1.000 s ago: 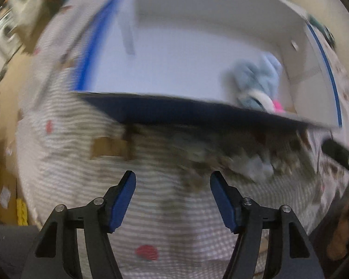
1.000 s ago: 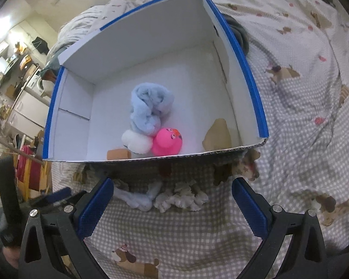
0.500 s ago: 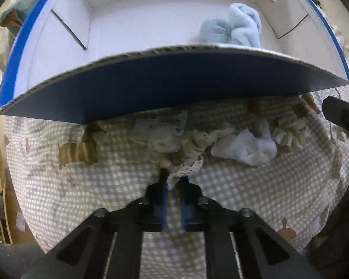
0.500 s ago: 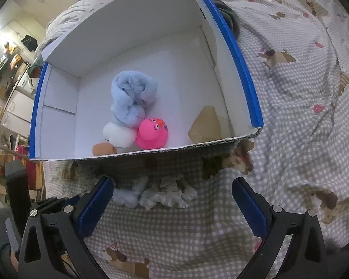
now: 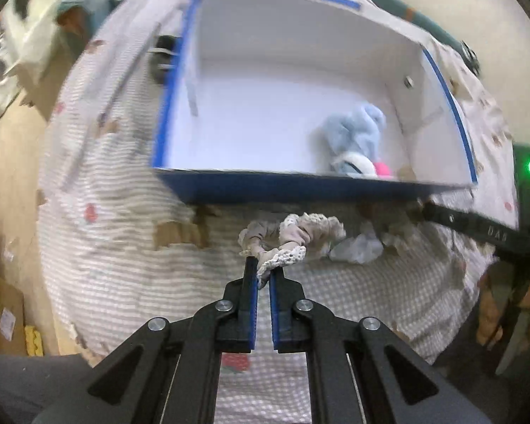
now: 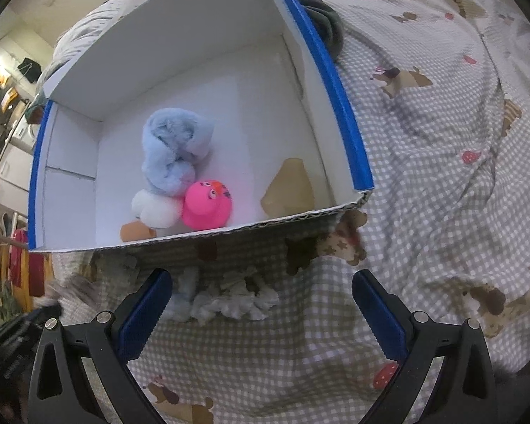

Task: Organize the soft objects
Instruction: 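Grasp the lace-trimmed beige scrunchies with the left gripper, then lift the scrunchies with the left gripper while the right grasps a crumpled white tissue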

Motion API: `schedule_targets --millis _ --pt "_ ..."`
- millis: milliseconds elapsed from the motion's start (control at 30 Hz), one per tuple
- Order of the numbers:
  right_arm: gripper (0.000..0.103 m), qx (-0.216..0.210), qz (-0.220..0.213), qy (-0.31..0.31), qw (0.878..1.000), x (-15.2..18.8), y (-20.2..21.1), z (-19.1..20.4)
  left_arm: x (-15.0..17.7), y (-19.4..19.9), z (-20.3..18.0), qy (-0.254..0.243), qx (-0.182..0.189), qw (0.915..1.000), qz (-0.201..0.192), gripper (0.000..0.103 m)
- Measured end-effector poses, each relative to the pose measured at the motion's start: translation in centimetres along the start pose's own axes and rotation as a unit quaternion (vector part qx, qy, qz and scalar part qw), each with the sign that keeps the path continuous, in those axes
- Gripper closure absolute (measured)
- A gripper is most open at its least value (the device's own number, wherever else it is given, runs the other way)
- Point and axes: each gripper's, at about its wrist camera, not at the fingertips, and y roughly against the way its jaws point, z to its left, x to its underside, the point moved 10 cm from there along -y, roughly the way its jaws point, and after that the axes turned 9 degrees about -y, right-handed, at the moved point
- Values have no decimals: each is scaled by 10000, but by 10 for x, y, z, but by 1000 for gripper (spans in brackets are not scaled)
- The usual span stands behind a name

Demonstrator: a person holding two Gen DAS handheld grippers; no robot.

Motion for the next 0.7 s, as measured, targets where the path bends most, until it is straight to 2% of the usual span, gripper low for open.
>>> schedule_targets --millis 100,200,267,333,700 --pt "0 66 14 29 10000 1 -3 -1 -2 4 22 285 -277 9991 -110 97" --pt "0 54 69 152 9998 4 -9 8 3 2 42 539 -596 9968 -22 97" --pt "1 58 137 282 9995 8 -12 12 3 -2 49 646 -634 9959 50 97" --pt "14 106 265 401 9988 14 -20 17 5 -4 52 663 -683 9954 51 97" --pt "15 393 484 1264 9900 34 -47 44 -6 -13 51 681 -803 9943 158 97"
